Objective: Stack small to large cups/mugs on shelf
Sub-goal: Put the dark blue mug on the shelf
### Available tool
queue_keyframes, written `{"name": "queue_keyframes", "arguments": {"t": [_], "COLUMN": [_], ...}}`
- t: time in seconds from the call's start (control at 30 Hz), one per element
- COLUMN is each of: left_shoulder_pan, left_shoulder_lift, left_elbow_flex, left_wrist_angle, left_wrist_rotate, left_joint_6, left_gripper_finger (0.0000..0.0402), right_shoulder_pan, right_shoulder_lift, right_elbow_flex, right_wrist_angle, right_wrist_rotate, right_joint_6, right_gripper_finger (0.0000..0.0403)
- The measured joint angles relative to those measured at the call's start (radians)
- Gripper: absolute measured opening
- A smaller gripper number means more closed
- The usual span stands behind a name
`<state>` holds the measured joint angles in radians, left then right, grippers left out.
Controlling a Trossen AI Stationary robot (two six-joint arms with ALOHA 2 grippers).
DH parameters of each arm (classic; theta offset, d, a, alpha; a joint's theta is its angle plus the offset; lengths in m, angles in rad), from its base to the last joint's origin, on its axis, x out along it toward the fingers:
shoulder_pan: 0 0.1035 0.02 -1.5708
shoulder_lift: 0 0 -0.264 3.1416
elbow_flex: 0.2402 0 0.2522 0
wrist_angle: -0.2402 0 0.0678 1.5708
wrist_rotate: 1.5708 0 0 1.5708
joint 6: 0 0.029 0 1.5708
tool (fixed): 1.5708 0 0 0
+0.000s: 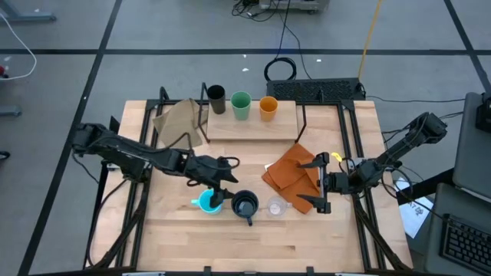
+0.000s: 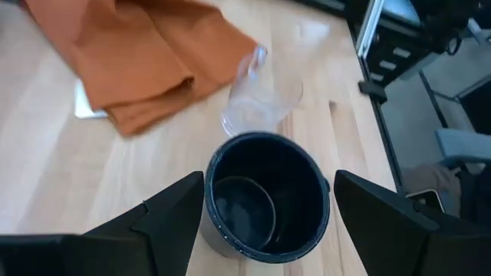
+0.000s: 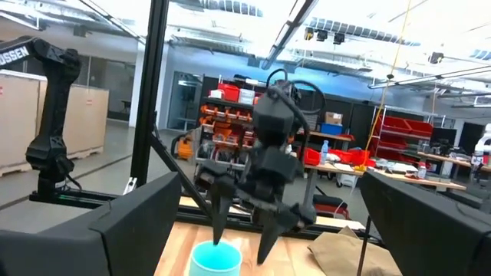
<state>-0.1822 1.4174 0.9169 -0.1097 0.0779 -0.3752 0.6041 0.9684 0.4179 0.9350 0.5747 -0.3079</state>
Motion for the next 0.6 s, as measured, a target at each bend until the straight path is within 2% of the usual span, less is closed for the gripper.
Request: {"name": "queue_keyframes", "arguments": {"t": [0.23, 0.6], "left_shoulder_pan": [0.019, 0.027], "left_shoulder_lift": [0.060, 0.175], "left_elbow_flex": [0.000, 0.008], "left_wrist_angle": [-0.004, -0.025], "left_wrist_rotate": [0.054, 0.061], "left_joint_6": [0.000, 0.011], "left_gripper_finger": [0.0291, 0.0291], "right_shoulder_pan": [0.000, 0.000], "right_shoulder_lift": [0.000, 0.000], "right_elbow_flex": [0.000, 0.000], "right_wrist_angle": [-0.006, -0.023], "right_wrist_rotate": [0.000, 0.000], "right_joint_6": [-0.021, -0.022], "right_gripper_finger": [0.0393, 0.0393]}}
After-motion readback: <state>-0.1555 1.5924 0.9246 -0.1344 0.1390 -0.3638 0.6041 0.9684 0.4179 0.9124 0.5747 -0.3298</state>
